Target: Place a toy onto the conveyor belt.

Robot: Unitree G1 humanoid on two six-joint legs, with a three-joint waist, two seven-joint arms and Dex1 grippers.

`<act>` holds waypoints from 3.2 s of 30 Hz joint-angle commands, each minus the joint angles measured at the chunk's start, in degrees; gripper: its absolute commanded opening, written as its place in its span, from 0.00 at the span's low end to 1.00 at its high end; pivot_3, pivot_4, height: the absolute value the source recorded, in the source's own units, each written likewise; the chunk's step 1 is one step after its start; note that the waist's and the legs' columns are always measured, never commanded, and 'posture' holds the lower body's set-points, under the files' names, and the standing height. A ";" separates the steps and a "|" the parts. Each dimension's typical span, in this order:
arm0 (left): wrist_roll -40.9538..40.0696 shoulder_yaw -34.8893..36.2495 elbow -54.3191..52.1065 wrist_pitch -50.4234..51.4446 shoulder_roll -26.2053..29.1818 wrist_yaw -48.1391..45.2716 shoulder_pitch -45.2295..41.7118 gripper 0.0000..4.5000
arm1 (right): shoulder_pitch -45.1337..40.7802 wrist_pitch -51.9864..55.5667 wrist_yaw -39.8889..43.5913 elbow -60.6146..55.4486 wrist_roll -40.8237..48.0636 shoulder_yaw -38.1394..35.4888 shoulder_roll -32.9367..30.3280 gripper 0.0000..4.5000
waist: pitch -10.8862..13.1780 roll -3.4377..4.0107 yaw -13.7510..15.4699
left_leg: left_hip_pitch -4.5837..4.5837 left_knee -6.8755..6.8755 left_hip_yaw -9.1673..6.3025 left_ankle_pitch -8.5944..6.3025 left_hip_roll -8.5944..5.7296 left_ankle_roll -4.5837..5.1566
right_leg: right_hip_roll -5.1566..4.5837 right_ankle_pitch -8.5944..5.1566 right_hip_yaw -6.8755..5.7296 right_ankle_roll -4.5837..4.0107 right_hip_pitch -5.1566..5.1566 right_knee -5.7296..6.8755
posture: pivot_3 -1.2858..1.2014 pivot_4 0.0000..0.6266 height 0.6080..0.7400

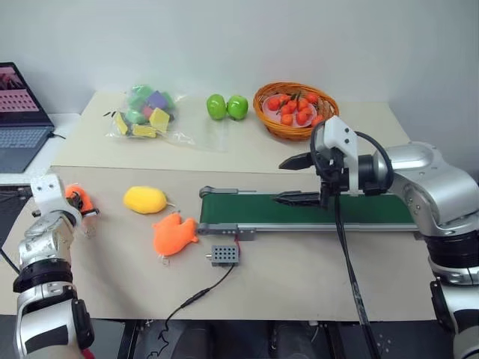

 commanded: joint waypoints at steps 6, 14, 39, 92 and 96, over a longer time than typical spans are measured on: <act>-6.42 -4.61 -12.15 7.24 -2.87 -8.42 -12.13 0.05 | 0.60 0.24 -1.22 -2.73 0.52 -2.67 -1.04 1.00 | 0.00 0.00 0.18 | -0.04 0.00 0.00 0.00 -0.04 0.01 | 0.00 0.00 0.01 0.00 -0.01 -0.07 | 0.52 0.24 0.99; -21.82 -7.55 -26.96 35.35 -9.88 -12.05 -16.85 0.05 | 3.20 1.11 -2.42 -3.79 1.29 -5.47 -2.63 1.00 | 0.02 -0.04 -0.41 | -0.09 0.03 -0.05 -0.01 -0.04 0.02 | 0.00 0.00 0.01 0.01 -0.01 -0.06 | 0.52 0.24 0.99; -31.09 -0.43 -37.26 61.04 -25.51 3.66 -7.32 0.05 | 7.29 3.41 -5.49 -7.66 3.25 -8.71 -4.60 1.00 | 0.03 -0.05 -0.28 | 0.04 0.02 -0.09 -0.01 -0.07 0.03 | 0.00 0.00 0.08 0.00 0.08 -0.06 | 0.52 0.24 0.99; -19.01 -27.89 -48.20 20.09 20.01 -60.11 -4.32 0.99 | 17.03 2.57 5.14 -6.61 6.93 -20.32 -21.50 1.00 | 0.05 -0.01 0.22 | -0.07 0.00 -0.02 -0.16 -0.03 0.31 | 0.01 -0.03 0.12 -0.02 -0.03 -0.08 | 0.52 0.24 0.99; -19.13 -27.35 -47.62 19.76 18.68 -60.93 -5.07 0.99 | 16.93 3.15 4.97 -7.00 9.46 -22.31 -20.53 1.00 | 0.07 0.02 0.37 | -0.10 0.03 -0.03 -0.19 -0.02 0.36 | 0.01 -0.03 0.12 -0.01 -0.04 -0.08 | 0.52 0.24 0.99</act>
